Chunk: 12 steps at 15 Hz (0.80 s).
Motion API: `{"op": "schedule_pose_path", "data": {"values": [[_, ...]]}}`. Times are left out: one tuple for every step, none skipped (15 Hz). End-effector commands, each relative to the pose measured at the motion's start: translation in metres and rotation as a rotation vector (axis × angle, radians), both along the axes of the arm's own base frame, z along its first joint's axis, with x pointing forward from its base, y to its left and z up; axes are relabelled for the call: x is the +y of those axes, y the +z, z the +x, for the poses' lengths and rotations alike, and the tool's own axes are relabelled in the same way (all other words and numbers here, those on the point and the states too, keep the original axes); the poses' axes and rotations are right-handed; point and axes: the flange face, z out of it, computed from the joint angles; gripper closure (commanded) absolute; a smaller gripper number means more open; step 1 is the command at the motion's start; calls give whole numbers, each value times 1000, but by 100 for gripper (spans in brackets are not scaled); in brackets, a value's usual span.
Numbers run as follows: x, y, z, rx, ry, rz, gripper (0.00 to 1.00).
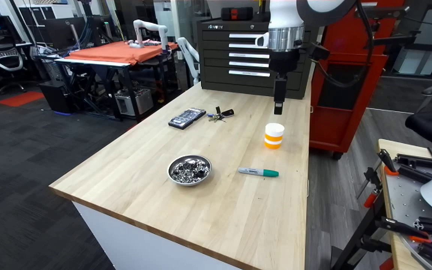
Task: Put the marker in the cup
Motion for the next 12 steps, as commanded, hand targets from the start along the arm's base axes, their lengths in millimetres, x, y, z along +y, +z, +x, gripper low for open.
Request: {"op": "schedule_pose_path", "data": {"values": [[15, -4, 10, 3, -57, 6, 0], [19, -4, 10, 9, -57, 9, 0], [24, -5, 10, 14, -50, 9, 0], [27, -6, 8, 23, -31, 9, 0], [28, -6, 8, 24, -21, 10, 0], [22, -8, 5, 18, -11, -2, 0], [24, -8, 5, 19, -6, -2, 0], [25, -8, 5, 18, -3, -2, 0], [25, -8, 5, 18, -3, -2, 0], [25, -8, 5, 18, -3, -2, 0], [24, -8, 3, 24, 13, -10, 0], [25, -10, 1, 26, 27, -20, 0]]}}
